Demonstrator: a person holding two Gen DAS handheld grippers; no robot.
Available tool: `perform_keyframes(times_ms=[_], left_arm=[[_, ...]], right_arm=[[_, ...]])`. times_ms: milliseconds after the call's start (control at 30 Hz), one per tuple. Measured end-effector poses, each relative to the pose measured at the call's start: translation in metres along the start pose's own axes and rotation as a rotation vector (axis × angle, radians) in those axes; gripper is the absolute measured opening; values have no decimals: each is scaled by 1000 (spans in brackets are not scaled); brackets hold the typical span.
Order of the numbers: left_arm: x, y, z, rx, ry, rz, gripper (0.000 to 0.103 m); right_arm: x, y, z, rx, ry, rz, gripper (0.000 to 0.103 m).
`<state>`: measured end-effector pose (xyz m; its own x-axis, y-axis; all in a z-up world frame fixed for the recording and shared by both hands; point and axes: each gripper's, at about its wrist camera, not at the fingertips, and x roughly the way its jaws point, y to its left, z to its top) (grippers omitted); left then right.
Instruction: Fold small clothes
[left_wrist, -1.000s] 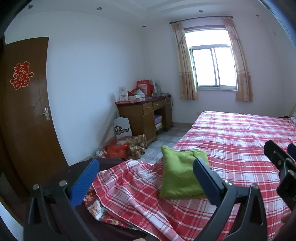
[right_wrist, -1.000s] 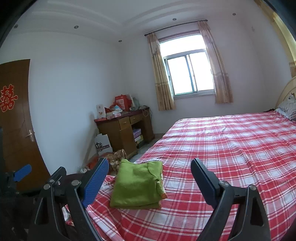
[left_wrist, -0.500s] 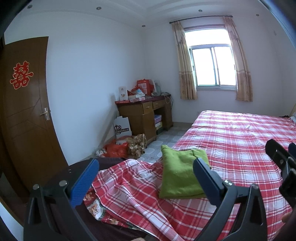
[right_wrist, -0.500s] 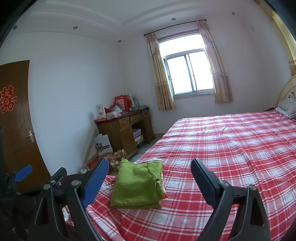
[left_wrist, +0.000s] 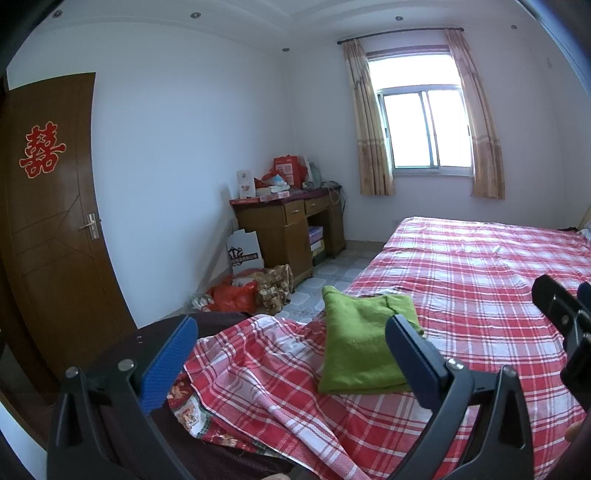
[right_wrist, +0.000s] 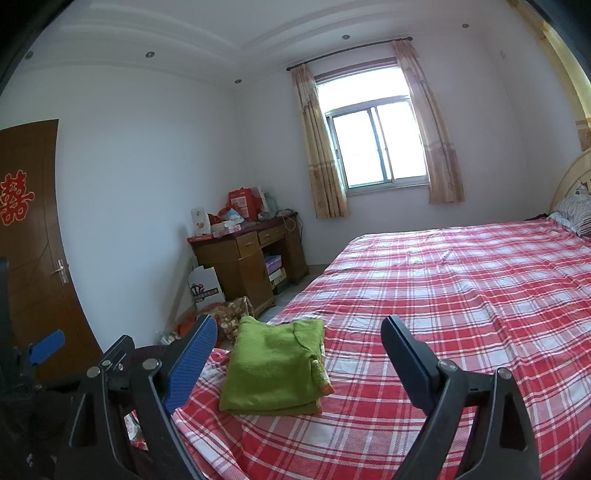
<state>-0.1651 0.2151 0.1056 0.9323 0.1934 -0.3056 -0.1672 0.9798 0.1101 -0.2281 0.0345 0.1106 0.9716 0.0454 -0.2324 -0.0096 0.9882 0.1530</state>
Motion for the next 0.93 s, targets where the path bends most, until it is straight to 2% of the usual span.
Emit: perform_keyframes(times_ms=[433,700,933], left_arm=[[6,-2,-3,-3,18,22,103],[13,-4,-5,-11,56,-33,103],[17,-7,-7,-7,77,-45,103]], right_arm=[[4,-2,-3,9,12,-4,91],[6,-6,-7,22,28,-9,91],[7,-8,-7,27,31,-11,91]])
